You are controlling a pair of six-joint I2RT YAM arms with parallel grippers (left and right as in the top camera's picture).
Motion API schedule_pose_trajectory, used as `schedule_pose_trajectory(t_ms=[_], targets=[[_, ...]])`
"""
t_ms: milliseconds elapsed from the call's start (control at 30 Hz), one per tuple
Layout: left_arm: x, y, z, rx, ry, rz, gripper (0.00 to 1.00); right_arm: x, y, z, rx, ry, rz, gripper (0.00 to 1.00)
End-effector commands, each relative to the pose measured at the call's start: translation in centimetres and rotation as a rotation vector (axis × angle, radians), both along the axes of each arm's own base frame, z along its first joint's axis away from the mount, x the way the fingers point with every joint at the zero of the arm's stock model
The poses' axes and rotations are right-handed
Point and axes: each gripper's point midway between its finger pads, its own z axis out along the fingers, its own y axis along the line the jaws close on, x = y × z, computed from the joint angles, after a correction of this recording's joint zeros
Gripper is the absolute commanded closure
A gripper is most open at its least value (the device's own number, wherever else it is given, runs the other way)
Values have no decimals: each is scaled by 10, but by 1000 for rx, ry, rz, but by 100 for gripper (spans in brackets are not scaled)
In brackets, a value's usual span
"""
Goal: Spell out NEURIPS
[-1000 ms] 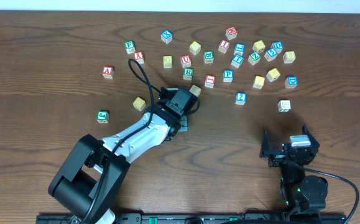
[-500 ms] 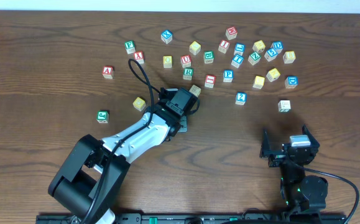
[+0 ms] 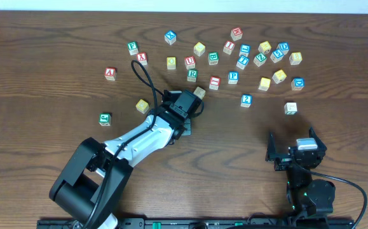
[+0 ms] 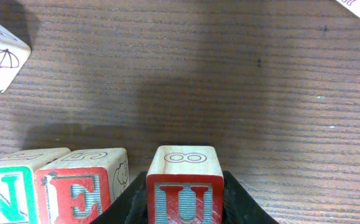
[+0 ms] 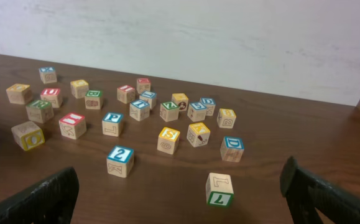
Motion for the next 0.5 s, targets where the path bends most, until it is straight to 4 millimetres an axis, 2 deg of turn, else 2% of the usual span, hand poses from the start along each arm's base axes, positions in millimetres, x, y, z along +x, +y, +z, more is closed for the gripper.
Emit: schedule_pose_trajectory(t_ms=[0, 467], targets=[[-8, 6, -13, 30, 42, 11, 93, 0, -2, -1, 14, 4, -10, 1], [-9, 7, -14, 34, 49, 11, 92, 0, -2, -1, 15, 5, -11, 1]])
